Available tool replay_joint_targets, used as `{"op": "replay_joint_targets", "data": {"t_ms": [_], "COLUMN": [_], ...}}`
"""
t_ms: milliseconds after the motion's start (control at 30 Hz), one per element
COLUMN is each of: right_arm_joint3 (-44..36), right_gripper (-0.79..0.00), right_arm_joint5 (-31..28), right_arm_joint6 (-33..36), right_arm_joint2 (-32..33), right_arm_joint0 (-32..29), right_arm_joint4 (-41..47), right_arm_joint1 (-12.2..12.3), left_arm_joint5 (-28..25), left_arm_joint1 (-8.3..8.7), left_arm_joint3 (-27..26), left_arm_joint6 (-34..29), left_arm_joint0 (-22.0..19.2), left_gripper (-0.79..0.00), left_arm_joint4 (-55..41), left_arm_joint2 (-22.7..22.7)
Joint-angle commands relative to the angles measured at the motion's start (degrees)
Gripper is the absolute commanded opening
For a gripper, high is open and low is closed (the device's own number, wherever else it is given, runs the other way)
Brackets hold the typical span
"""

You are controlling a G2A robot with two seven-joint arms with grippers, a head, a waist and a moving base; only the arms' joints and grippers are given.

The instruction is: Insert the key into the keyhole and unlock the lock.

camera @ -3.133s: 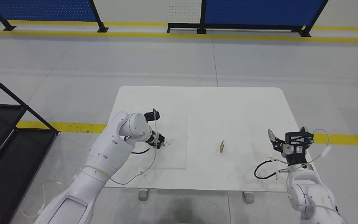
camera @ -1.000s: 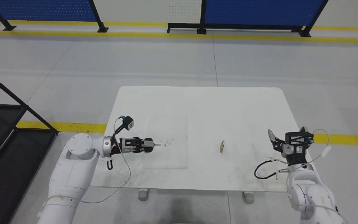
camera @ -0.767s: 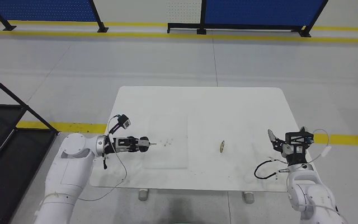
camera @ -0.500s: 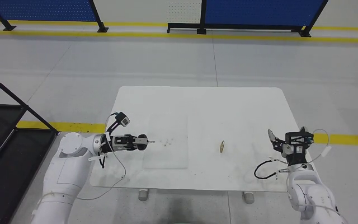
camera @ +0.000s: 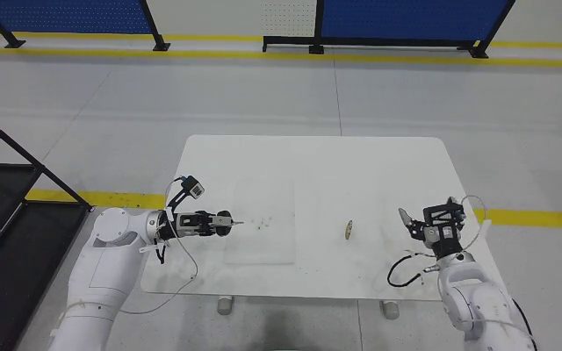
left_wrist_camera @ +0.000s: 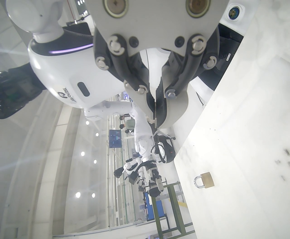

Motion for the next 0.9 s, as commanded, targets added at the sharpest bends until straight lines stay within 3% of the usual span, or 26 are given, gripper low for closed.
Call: {"op": "replay_joint_targets", "data": {"t_ms": [0,300,567,733,867], "right_arm_joint3": [-1.30,-6.98,-6.60,-0.59,4.53], "right_gripper": [0.000,0.000,0.000,0.000,0.000], "right_arm_joint5": [-0.73,-0.87,7.55,12.84,15.59], "right_arm_joint6": [5.77,33.28,61.43,72.94,77.19], "right_arm_joint2": [-1.62,-8.02,-13.76,-18.42,-22.34], "right_arm_joint0": [1.15,9.53,23.38,32.29,37.38], "right_arm_joint4": [0.11,9.87,17.77,19.67,20.85], "right_arm_joint1": [-0.11,-0.98,-2.08,-3.03,-3.78], "left_arm_joint5": [0.00,0.00,0.00,0.00,0.00], "left_arm_joint1": [0.00,0.00,0.00,0.00,0.00], "left_arm_joint3": [0.00,0.00,0.00,0.00,0.00], "left_arm_joint6": [0.00,0.00,0.00,0.00,0.00], "left_arm_joint0": [0.00,0.00,0.00,0.00,0.00], "left_gripper": [-0.785,-0.785,-0.785,-0.785,-0.785], "left_arm_joint4": [0.00,0.00,0.00,0.00,0.00], "left_arm_joint2": [0.00,0.00,0.00,0.00,0.00]}}
